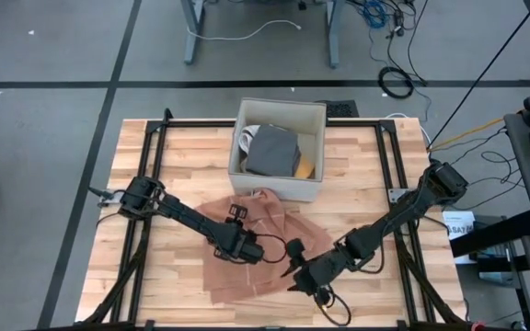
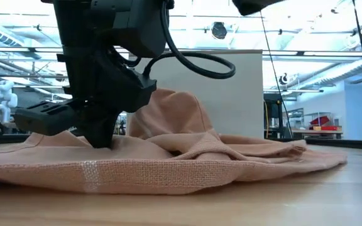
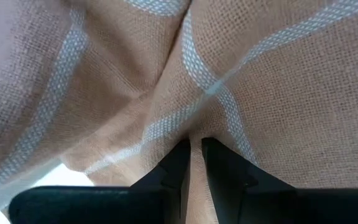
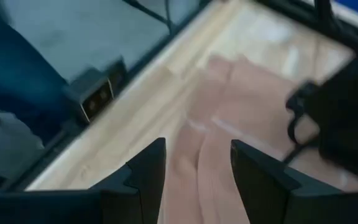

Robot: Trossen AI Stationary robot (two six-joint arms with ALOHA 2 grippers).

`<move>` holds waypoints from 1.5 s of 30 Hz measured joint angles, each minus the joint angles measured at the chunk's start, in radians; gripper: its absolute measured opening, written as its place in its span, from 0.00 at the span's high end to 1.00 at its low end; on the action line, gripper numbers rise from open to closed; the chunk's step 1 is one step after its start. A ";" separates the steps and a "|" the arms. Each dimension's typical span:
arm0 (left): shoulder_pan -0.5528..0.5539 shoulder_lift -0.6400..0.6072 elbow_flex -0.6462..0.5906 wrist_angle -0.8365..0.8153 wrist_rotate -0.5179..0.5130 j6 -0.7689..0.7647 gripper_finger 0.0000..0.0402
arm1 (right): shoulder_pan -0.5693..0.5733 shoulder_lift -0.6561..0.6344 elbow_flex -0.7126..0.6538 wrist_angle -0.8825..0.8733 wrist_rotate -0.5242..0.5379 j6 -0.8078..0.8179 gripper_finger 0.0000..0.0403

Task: Fold towel
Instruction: Fold the brown towel with white checkered lines

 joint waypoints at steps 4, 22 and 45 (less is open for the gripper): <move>0.000 0.000 0.000 0.012 0.003 0.018 0.85 | -0.050 0.000 0.000 0.075 -0.136 -0.089 0.59; 0.000 0.000 0.002 0.034 0.024 0.027 0.85 | -0.242 0.008 -0.262 0.214 -0.366 -0.051 0.59; -0.021 0.001 0.000 -0.073 0.068 -0.018 0.85 | -0.246 0.003 -0.489 0.374 -0.320 0.319 0.59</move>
